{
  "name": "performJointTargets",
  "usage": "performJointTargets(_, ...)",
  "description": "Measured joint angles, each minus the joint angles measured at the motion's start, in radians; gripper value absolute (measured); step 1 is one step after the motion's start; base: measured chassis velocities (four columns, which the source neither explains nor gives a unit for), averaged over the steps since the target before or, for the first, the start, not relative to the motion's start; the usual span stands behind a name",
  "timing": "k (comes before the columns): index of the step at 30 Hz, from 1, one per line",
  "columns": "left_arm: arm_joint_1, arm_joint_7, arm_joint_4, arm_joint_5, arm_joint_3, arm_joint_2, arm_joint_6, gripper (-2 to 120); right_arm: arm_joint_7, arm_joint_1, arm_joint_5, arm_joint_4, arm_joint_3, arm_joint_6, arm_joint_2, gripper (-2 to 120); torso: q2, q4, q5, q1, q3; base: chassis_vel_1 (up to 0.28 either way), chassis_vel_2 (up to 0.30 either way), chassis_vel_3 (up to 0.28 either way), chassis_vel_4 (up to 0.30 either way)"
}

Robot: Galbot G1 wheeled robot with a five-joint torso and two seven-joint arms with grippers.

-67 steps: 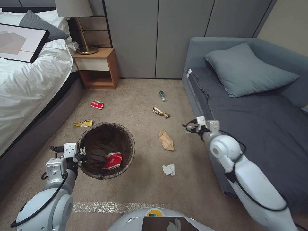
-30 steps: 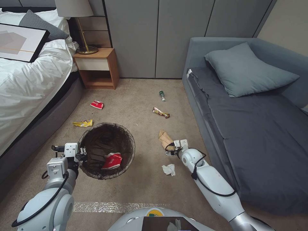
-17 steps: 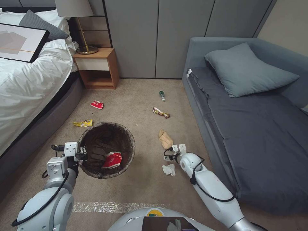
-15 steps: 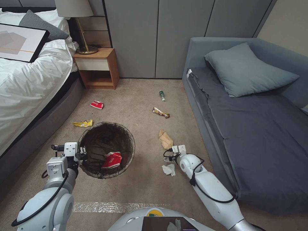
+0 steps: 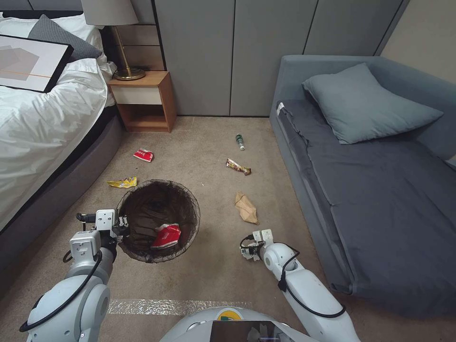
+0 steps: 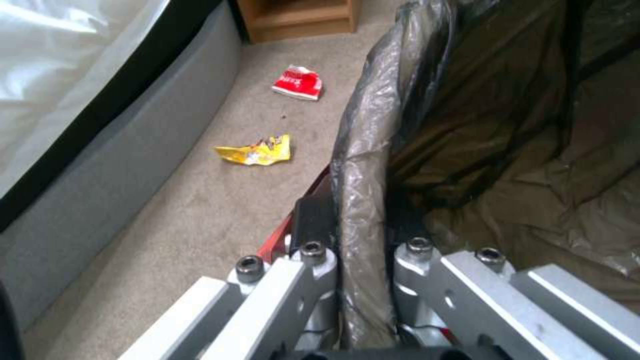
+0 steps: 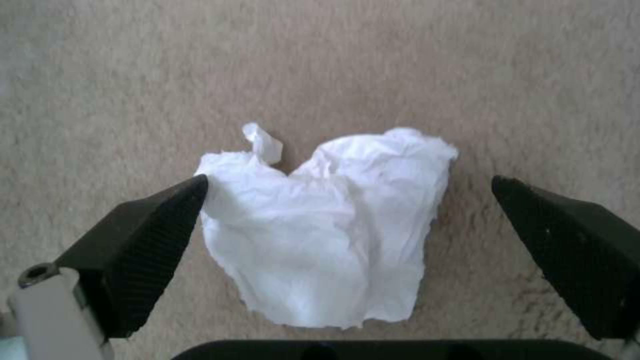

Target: Pick up the trash bin, then pick up the garbage from the floor and place it into the trash bin.

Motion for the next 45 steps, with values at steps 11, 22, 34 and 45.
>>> performJointTargets(11, -0.005, 0.002, 0.006, 0.0, 0.0, -0.001, 0.0, 4, 0.003, -0.005, -0.006, -0.024, -0.001, 0.012, 0.02, 100, 0.0, 0.0, 0.0, 0.0, 0.0, 0.0, 0.0, 0.0, 0.0)
performJointTargets(22, -0.009, 0.006, 0.014, -0.001, -0.002, -0.002, 0.0, 4, 0.008, -0.024, -0.014, -0.018, -0.005, 0.018, 0.02, 68, 0.0, -0.0003, -0.0003, 0.0, 0.0, 0.0, 0.0, 0.0, 0.0)
performJointTargets(34, -0.015, 0.01, 0.021, -0.002, 0.0, 0.006, 0.0, 4, 0.006, -0.033, -0.011, -0.002, -0.004, 0.012, 0.017, 22, 0.0, 0.0002, 0.0004, 0.0, 0.0, 0.0, 0.0, 0.0, 0.0)
performJointTargets(45, -0.017, 0.011, 0.021, -0.003, 0.002, 0.008, 0.0, 4, 0.019, -0.052, -0.003, 0.053, -0.004, 0.0, -0.001, 0, 0.0, 0.0, 0.0001, 0.0, 0.0, 0.0, 0.0, 0.0, 0.0)
